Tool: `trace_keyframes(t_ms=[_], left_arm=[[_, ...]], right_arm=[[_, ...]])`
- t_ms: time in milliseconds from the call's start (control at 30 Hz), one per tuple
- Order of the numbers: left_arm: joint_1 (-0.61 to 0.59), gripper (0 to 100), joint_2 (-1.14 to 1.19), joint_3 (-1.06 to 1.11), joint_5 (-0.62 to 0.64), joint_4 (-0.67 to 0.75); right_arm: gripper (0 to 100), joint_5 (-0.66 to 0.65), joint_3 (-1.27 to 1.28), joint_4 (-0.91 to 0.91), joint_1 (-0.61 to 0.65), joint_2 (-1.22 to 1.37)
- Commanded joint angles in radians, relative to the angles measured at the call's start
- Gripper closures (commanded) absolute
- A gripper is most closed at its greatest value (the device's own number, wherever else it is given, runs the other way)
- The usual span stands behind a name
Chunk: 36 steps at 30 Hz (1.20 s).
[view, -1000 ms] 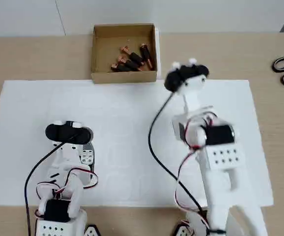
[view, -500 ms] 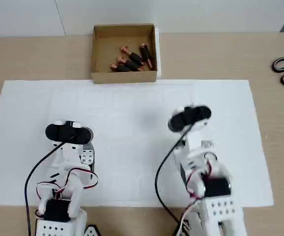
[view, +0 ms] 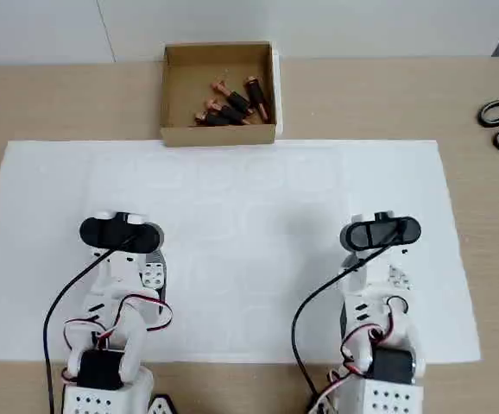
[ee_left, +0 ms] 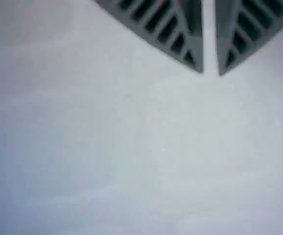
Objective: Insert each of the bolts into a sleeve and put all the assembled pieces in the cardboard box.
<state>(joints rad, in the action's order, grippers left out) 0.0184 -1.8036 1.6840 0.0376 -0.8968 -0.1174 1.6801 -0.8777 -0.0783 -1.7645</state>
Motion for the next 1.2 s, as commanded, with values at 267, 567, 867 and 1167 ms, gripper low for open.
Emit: trace_keyframes(t_ms=[267, 567, 867, 1167], left_arm=[[0.005, 99, -0.009, -0.004, 0.002, 0.000], [0.005, 99, -0.009, -0.004, 0.002, 0.002], [0.005, 99, -0.009, -0.004, 0.002, 0.002], [0.005, 99, -0.009, -0.004, 0.002, 0.002]], right_arm=[[99.4, -0.003, 0.003, -0.059, -0.012, -0.050], [99.4, -0.003, 0.003, -0.059, -0.012, -0.050], [99.4, -0.003, 0.003, -0.059, -0.012, -0.050], [99.4, -0.005, 0.003, -0.059, -0.012, -0.050]])
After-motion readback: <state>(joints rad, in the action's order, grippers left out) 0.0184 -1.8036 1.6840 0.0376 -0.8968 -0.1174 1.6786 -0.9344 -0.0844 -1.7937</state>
